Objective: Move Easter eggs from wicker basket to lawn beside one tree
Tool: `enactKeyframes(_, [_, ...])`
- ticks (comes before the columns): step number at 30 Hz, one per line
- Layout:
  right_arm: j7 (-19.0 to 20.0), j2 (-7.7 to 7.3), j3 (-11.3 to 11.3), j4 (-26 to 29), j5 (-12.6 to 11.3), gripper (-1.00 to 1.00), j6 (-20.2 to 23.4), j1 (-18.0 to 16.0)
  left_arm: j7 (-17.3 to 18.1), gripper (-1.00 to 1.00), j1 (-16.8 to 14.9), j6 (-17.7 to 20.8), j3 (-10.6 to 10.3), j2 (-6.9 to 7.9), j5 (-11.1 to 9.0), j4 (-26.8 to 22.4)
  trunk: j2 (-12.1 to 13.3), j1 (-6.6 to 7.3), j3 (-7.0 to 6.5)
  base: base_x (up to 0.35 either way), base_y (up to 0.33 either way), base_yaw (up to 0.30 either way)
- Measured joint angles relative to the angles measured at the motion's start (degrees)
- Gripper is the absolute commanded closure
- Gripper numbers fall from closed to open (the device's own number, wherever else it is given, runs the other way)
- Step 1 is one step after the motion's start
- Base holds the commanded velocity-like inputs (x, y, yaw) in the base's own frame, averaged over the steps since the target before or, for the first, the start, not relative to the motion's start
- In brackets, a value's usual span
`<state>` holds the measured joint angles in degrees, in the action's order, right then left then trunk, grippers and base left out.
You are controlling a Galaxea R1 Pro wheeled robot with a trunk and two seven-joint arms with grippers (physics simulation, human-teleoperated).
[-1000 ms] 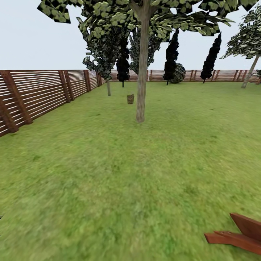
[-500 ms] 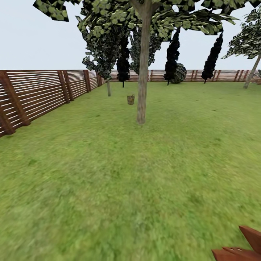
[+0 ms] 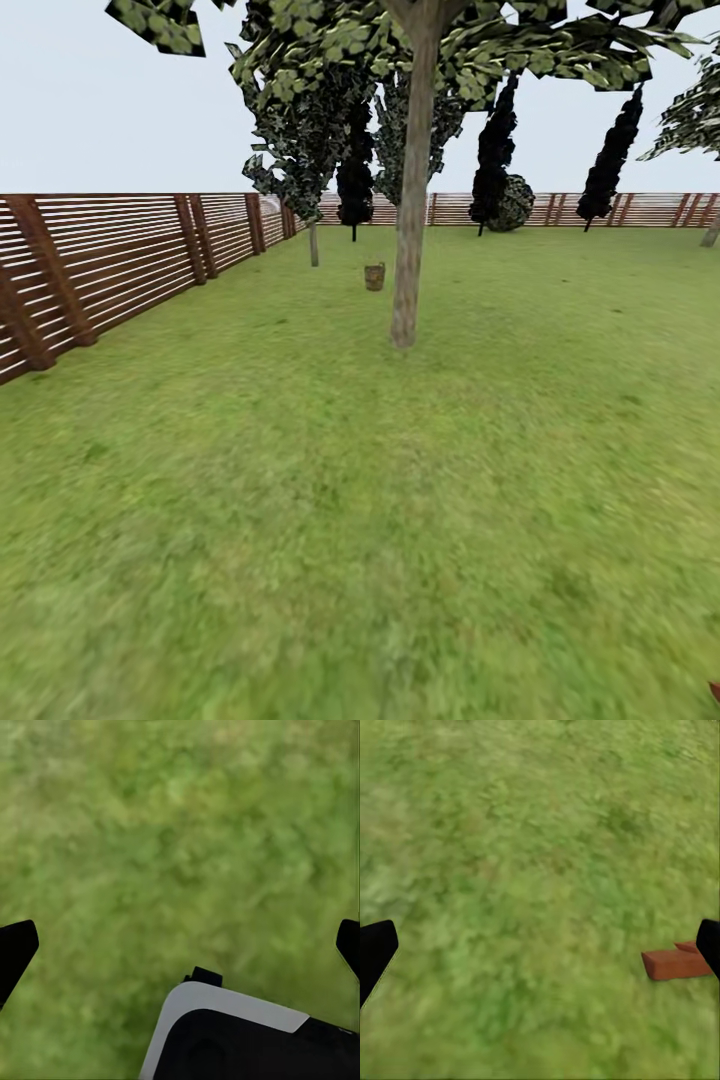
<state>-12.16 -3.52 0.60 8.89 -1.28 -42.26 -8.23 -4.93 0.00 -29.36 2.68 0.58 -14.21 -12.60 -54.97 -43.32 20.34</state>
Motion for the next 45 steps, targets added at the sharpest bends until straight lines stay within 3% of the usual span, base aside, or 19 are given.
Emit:
enactKeyframes(15, [0.0, -0.17, 0.0, 0.01, 0.0, -1.0, 0.0, 0.0, 0.12, -1.0, 0.0, 0.84, 0.02, -0.01, 0.06, 0.0, 0.0, 0.0, -0.54, 0.321, 0.0, 0.0])
enactKeyframes(22, [0.0, -0.18, 0.0, 0.01, 0.0, -1.0, 0.0, 0.0, 0.14, -1.0, 0.0, 3.85, 0.07, 0.0, 0.21, 0.0, 0.0, 0.0, -0.55, 0.321, 0.0, 0.0])
enactKeyframes(45, [0.23, -0.17, -0.42, -0.06, 0.37, -1.0, -0.01, 0.0, 0.15, -1.0, 0.0, 3.75, 0.1, 0.22, 0.24, 0.0, 0.0, 0.0, -0.55, 0.321, 0.0, 0.0])
